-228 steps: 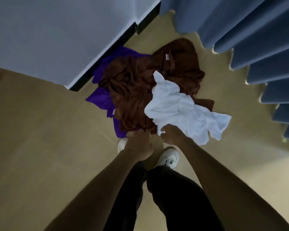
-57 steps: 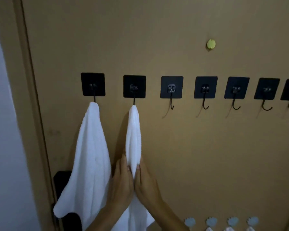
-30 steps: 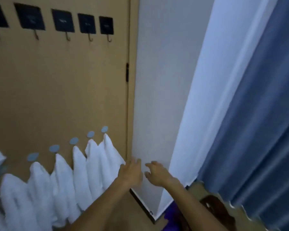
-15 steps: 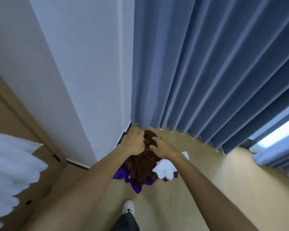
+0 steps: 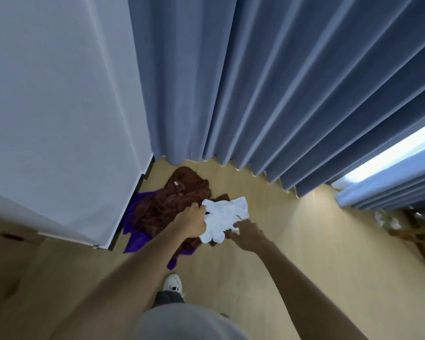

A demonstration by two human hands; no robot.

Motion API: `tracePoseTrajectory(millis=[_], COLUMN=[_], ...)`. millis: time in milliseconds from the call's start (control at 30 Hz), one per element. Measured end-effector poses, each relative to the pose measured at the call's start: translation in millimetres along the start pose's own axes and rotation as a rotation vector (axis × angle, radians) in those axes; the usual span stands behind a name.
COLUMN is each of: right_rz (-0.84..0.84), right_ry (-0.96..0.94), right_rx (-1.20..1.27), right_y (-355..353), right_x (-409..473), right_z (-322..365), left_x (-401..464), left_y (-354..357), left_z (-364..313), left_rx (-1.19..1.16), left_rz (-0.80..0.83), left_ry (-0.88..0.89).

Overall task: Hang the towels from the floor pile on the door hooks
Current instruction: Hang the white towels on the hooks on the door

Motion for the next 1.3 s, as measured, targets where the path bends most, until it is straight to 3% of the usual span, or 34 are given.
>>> tracePoseTrajectory(millis=[300, 567, 767, 1000, 1300], right_rz=[0.073, 0.173, 0.287, 0.406, 0.459], right_ry=[-0.001, -0.257, -0.281, -0.235, -0.18], right_rx=[-0.08, -0.046, -0.119, -0.197, -0.332], right_y=[-44.3, -84.4, -86.3, -30.3, 120.6], right_x=[70.9, 177.1, 251.0, 341.2, 505.6], right_z=[-48.3, -35.1, -49.4, -69.1, -123.5], left_x=[76.5, 141.3, 184.9, 249.2, 367.4], left_y=[-14.7, -7.7, 26.5, 104.6, 269.3], left_z=[-24.0, -11.4, -14.9, -3.9, 30.7], left_rx=[-0.057, -0.215, -0.328, -0.363, -0.385], left_rz=[0.065, 0.092, 0.116, 0.187, 0.185], left_ry=[-0.028, -0.303, -0.483, -0.529, -0.475])
Point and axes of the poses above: each hand's wrist, its own x-axis towards the middle knuckle, its own y-axis out of the palm, z = x × y, the point moved 8 cm from there along x, towards the middle knuckle, and after that the axes turned 13 degrees about x, right-handed, at the moved point
